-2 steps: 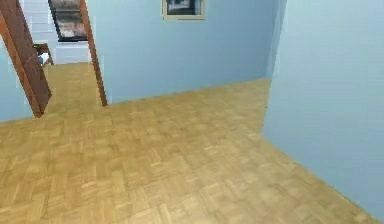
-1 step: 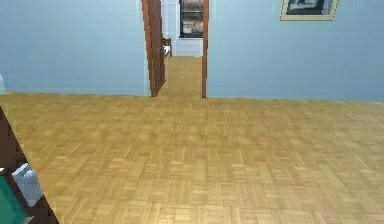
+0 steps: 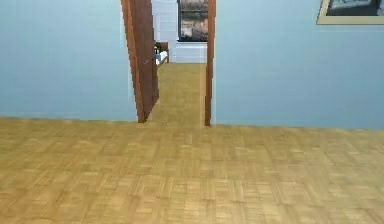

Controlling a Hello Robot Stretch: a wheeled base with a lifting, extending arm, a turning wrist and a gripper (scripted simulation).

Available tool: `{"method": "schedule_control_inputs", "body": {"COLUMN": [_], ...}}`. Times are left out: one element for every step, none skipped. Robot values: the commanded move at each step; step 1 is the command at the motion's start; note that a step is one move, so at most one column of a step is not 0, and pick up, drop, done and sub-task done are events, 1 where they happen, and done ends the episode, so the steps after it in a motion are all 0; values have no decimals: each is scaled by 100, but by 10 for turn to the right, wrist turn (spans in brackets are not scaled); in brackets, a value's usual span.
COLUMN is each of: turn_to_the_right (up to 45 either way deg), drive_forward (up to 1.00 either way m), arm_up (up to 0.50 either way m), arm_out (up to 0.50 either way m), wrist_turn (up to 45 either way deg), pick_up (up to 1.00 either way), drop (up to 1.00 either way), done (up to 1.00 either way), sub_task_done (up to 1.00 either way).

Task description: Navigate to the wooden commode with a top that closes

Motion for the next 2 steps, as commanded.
{"method": "schedule_control_inputs", "body": {"turn_to_the_right": [0, -30], "drive_forward": [100, 0], "arm_up": [0, 0], "arm_out": [0, 0], "wrist_turn": [0, 0], "pick_up": [0, 0], "drop": [0, 0], "done": [0, 0], "sub_task_done": [0, 0]}}
